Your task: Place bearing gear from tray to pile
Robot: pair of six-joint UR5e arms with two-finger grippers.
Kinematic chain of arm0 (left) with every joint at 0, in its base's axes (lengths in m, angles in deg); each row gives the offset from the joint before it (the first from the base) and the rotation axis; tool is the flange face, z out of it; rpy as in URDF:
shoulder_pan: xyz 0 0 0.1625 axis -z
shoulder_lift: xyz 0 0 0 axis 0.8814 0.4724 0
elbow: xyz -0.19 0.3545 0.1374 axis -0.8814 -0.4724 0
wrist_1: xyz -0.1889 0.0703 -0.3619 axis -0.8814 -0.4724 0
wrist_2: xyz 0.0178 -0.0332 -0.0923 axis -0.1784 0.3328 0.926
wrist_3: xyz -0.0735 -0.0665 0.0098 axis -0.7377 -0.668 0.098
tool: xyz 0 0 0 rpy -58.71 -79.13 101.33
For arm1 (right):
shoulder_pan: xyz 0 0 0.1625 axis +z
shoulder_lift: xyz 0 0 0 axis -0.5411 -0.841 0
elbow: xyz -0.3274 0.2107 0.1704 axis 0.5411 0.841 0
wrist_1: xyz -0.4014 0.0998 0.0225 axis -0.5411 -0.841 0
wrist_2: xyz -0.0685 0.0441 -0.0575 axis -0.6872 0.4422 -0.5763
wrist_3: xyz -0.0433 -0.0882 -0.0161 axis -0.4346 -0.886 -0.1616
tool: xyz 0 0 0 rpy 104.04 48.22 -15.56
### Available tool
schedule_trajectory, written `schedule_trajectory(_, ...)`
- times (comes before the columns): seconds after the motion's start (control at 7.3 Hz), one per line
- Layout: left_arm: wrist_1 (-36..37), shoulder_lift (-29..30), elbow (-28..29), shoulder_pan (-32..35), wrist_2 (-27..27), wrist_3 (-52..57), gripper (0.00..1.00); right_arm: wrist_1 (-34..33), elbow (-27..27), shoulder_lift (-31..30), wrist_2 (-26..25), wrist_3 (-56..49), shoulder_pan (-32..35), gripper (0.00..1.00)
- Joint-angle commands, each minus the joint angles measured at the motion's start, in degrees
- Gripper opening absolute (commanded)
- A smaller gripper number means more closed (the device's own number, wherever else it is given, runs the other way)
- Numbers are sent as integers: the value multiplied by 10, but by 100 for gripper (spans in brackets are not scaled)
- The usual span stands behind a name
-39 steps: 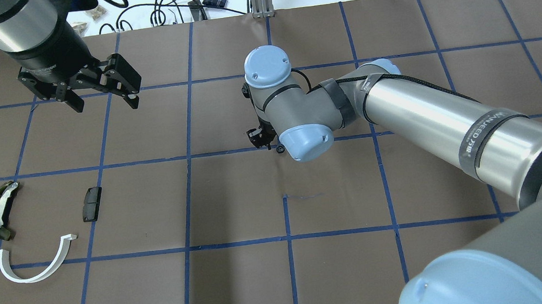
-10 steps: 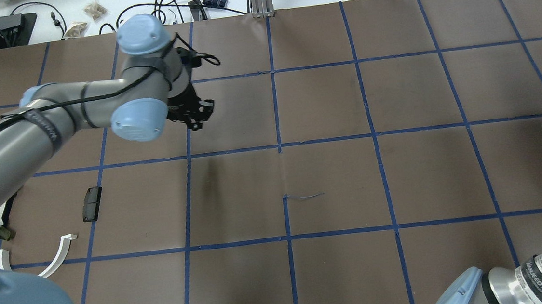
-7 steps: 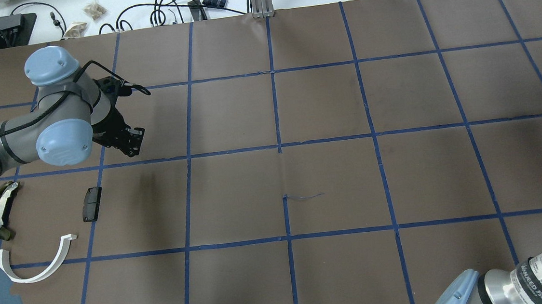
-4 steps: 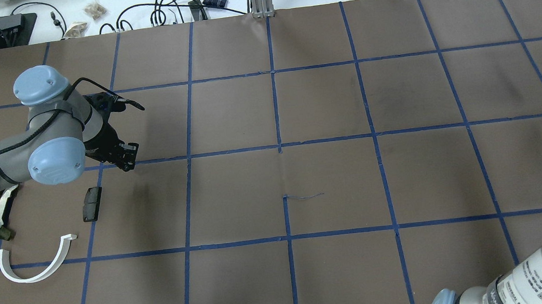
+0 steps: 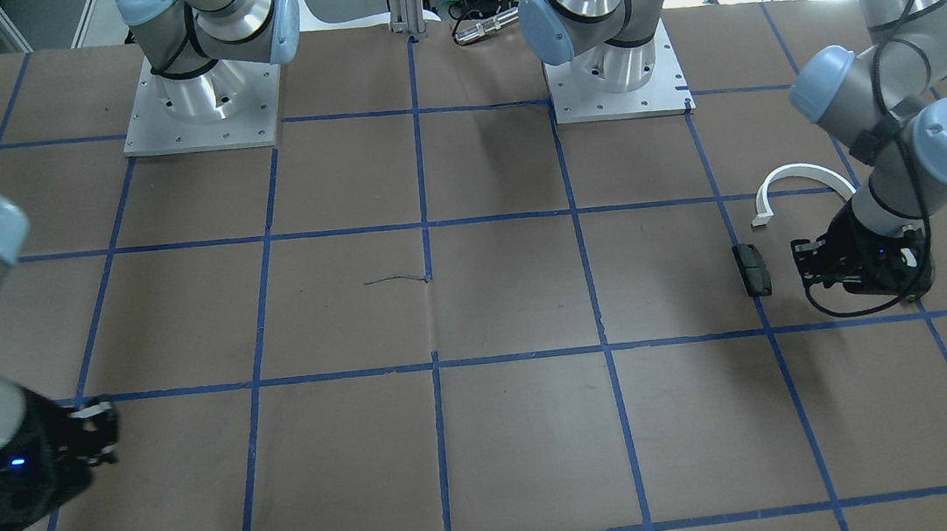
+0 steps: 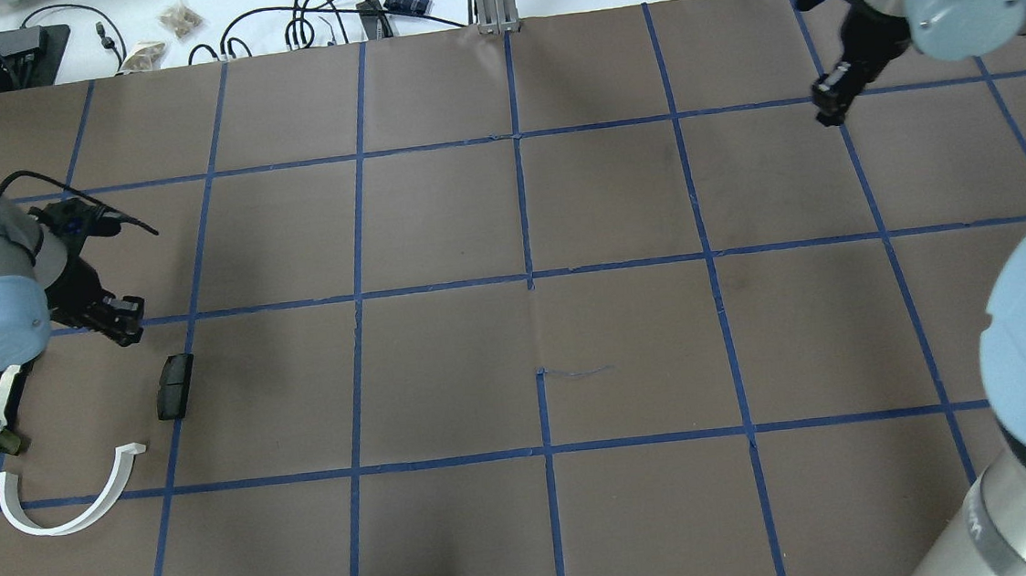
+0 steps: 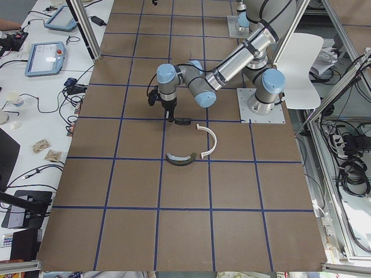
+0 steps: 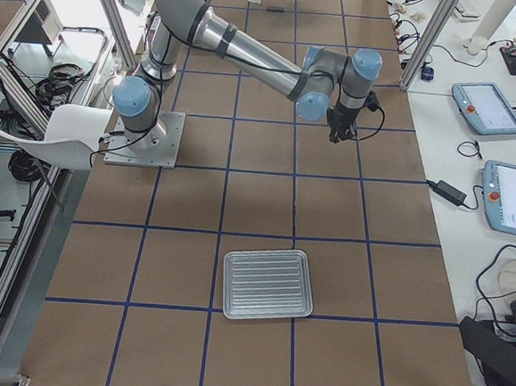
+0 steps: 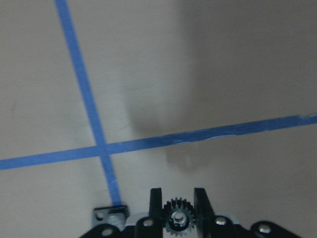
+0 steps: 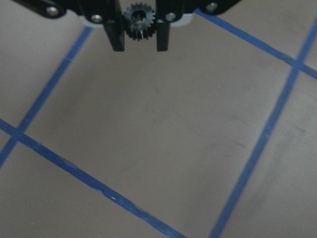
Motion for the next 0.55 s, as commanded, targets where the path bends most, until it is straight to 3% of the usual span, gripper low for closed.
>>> schedule_trajectory(0.0, 4, 18, -13, -54, 27, 40, 18, -4, -1, 7, 2, 299, 160, 8)
schedule_trajectory(0.14, 5, 21, -11, -54, 27, 41, 61, -39, 0, 23, 2, 382, 212, 8)
schedule_trajectory(0.41, -2, 3, 10, -42, 25, 34, 74, -115, -1, 72, -5, 510, 305, 8)
